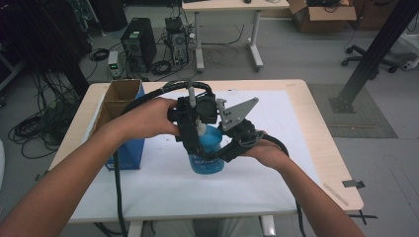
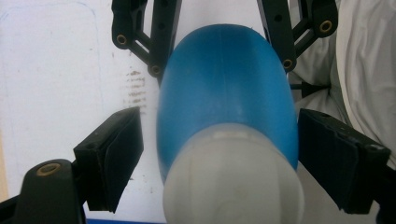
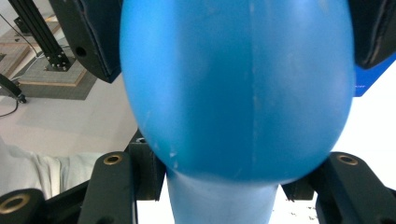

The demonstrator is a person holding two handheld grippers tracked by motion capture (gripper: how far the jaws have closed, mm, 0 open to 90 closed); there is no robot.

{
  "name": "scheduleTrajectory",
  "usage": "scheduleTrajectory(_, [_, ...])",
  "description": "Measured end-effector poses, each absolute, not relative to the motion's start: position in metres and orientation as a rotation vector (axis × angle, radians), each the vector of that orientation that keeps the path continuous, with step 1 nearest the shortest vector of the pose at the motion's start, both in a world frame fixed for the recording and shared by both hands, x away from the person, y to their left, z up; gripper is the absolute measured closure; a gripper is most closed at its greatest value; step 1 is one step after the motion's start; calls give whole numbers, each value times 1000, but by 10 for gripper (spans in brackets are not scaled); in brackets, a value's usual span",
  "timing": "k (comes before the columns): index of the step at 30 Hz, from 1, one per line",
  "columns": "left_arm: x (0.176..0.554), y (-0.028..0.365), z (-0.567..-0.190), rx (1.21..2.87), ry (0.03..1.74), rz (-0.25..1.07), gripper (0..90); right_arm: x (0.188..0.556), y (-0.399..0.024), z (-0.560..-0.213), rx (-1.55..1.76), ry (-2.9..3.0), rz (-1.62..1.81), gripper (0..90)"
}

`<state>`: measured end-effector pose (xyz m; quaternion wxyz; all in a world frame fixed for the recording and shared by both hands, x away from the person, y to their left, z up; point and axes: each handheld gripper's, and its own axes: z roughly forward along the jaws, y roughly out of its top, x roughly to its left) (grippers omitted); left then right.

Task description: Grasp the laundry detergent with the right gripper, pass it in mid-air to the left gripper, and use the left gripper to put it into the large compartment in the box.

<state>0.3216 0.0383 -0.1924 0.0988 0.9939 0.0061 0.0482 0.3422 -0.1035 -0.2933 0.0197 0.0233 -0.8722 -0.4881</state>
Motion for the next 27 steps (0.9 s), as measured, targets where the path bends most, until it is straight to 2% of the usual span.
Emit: scheduleTrajectory(27, [321,37,-191,2941,-13,145,370,342,-104,-295,70,-2700,-1520,436])
